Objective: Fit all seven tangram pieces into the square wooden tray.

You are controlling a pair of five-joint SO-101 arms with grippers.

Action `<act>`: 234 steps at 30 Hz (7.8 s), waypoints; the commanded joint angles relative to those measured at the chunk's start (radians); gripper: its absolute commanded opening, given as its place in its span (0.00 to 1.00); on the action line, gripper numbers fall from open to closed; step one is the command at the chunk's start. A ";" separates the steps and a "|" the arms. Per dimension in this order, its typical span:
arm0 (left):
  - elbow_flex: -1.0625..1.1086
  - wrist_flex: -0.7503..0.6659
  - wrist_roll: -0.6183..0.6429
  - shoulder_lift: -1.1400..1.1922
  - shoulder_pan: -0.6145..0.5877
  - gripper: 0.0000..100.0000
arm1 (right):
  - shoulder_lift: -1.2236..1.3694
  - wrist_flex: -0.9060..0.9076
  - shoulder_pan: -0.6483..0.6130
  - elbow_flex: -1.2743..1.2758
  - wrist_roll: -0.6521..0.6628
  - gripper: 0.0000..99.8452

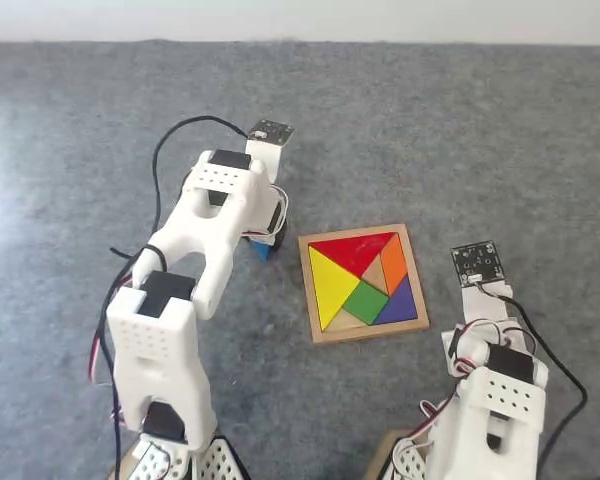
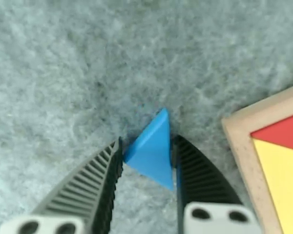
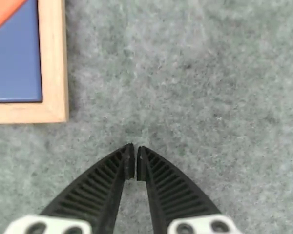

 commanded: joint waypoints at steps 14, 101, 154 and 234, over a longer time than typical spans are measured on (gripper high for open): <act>-0.059 0.106 -0.037 -0.075 0.009 0.15 | -0.024 0.012 0.007 -0.009 -0.009 0.03; 0.662 -0.476 0.081 -0.756 0.020 0.20 | -0.024 0.008 0.010 -0.009 -0.018 0.03; 0.133 -0.043 -0.051 -0.132 0.014 0.22 | -0.024 0.008 0.007 -0.006 -0.014 0.03; 0.102 -0.035 -0.048 -0.058 0.049 0.19 | -0.024 0.008 0.007 -0.005 -0.011 0.03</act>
